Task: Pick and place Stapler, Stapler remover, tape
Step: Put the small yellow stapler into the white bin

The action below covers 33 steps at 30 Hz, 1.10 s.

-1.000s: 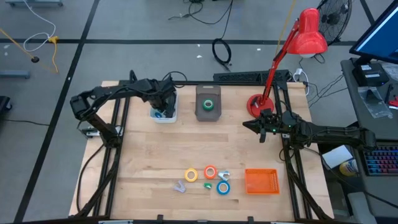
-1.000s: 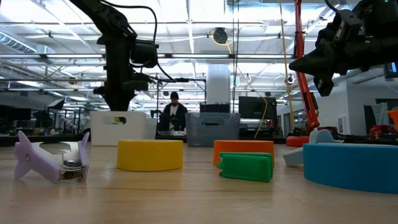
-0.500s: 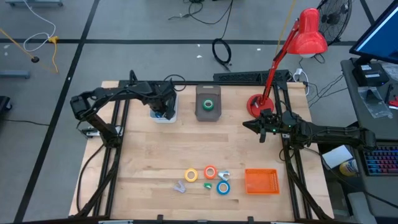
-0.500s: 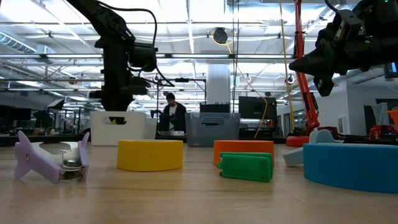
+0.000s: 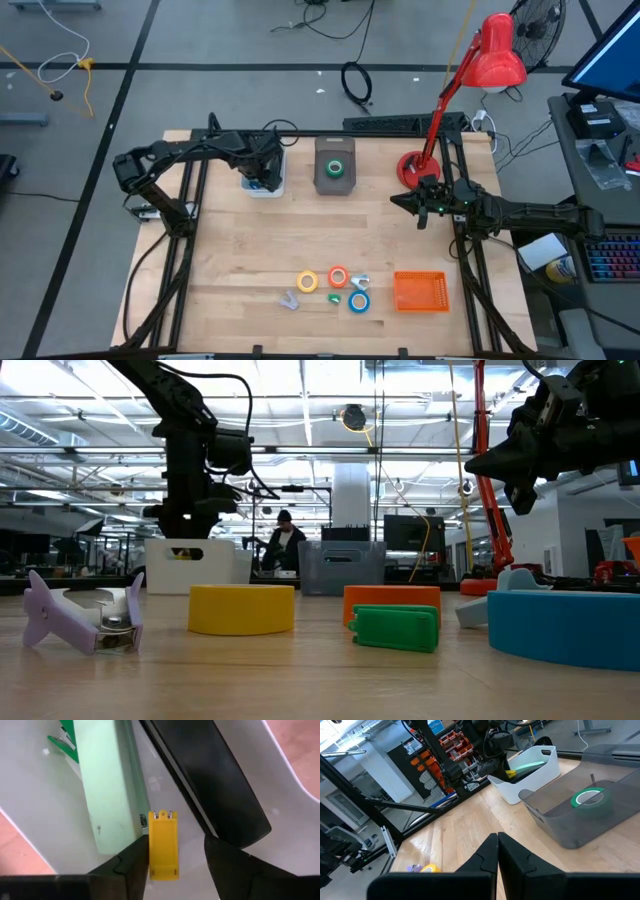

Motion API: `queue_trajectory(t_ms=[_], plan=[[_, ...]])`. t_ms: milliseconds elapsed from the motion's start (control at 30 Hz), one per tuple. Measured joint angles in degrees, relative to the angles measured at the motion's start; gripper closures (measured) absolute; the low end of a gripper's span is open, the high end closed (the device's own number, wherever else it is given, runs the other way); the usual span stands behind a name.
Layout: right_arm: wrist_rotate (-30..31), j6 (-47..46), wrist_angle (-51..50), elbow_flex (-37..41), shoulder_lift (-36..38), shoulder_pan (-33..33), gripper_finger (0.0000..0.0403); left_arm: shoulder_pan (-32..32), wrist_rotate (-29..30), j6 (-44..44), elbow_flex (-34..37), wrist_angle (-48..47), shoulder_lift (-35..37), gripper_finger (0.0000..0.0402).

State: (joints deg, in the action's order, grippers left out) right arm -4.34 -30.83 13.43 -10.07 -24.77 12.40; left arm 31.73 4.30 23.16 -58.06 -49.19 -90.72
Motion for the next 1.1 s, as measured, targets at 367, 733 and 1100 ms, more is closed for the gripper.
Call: queue_trajectory(t_ms=[367,733,1100], plan=[[-0.18,-0.04,0.0,0.0,0.02,0.0,0.0399,0.0,-1.79,0.07,0.0,-0.02,0.0,0.0202],[-0.2,-0.03,0.0,0.0,0.0,-0.01,0.0399,-1.19,-2.37,0.01,-0.07,-0.38,0.0,0.0202],[-0.2,-0.02,0.0,0.0,0.0,0.0,0.0399,-2.76,-2.79,0.87,-0.11,-0.2,0.0,0.0201]])
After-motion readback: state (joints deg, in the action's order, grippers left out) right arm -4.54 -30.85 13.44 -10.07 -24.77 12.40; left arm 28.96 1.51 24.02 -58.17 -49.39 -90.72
